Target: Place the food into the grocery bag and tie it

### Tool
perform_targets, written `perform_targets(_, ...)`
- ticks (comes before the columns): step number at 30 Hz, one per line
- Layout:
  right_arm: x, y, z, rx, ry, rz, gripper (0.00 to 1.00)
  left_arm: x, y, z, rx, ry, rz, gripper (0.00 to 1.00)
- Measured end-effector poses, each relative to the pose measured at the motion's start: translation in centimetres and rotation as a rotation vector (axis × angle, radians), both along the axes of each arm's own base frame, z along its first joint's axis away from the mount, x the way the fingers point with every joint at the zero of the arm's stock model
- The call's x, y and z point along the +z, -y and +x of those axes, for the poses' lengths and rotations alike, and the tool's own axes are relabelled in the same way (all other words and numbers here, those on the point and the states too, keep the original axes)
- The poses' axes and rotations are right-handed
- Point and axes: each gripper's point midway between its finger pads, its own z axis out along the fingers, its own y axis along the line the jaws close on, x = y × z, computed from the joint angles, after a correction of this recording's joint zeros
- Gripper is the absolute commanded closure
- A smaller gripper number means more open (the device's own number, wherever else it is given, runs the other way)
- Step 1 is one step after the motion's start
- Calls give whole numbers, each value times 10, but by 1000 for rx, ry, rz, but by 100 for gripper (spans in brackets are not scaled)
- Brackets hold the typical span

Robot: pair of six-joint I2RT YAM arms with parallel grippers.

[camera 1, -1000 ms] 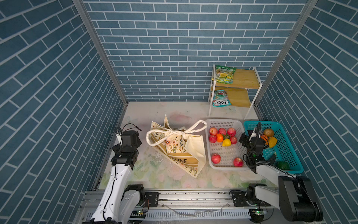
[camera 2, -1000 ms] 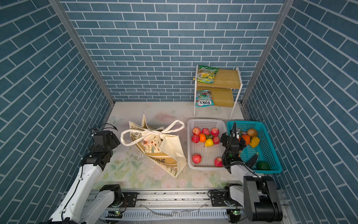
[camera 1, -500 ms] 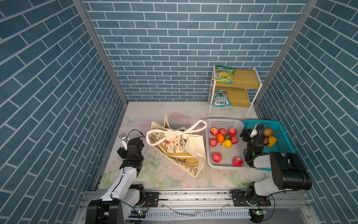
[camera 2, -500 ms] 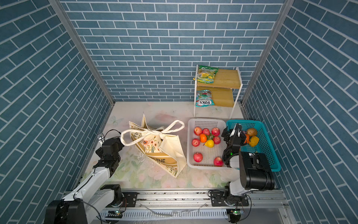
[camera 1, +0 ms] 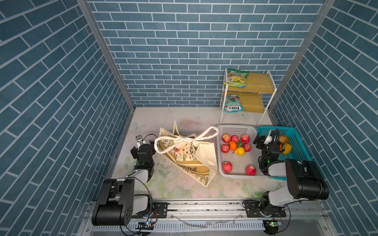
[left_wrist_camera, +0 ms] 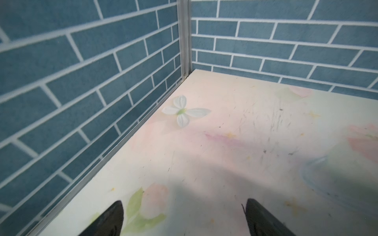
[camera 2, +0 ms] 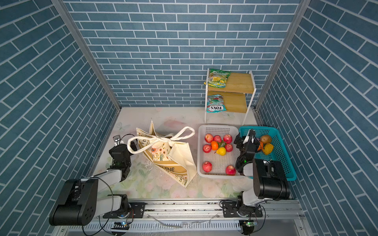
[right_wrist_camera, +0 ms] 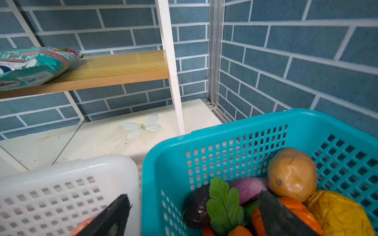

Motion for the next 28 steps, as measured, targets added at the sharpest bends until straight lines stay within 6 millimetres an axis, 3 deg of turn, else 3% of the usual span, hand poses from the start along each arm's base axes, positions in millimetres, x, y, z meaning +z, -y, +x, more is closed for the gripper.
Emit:
perform_targets(3,0,0,0,2,0,0,1,-2,5,12,-42,25,19,5)
perform_targets(8,-2,0,5,1,-23,1,1,-36,16,20,-113,-71,52,0)
perform_targets(15,-4,1,9,-1,-51,2,1,-18,24,37,-150,-33,79,0)
perform_targets(28,-5,-1,12,3,-66,2,1,-18,24,37,-155,-36,88,0)
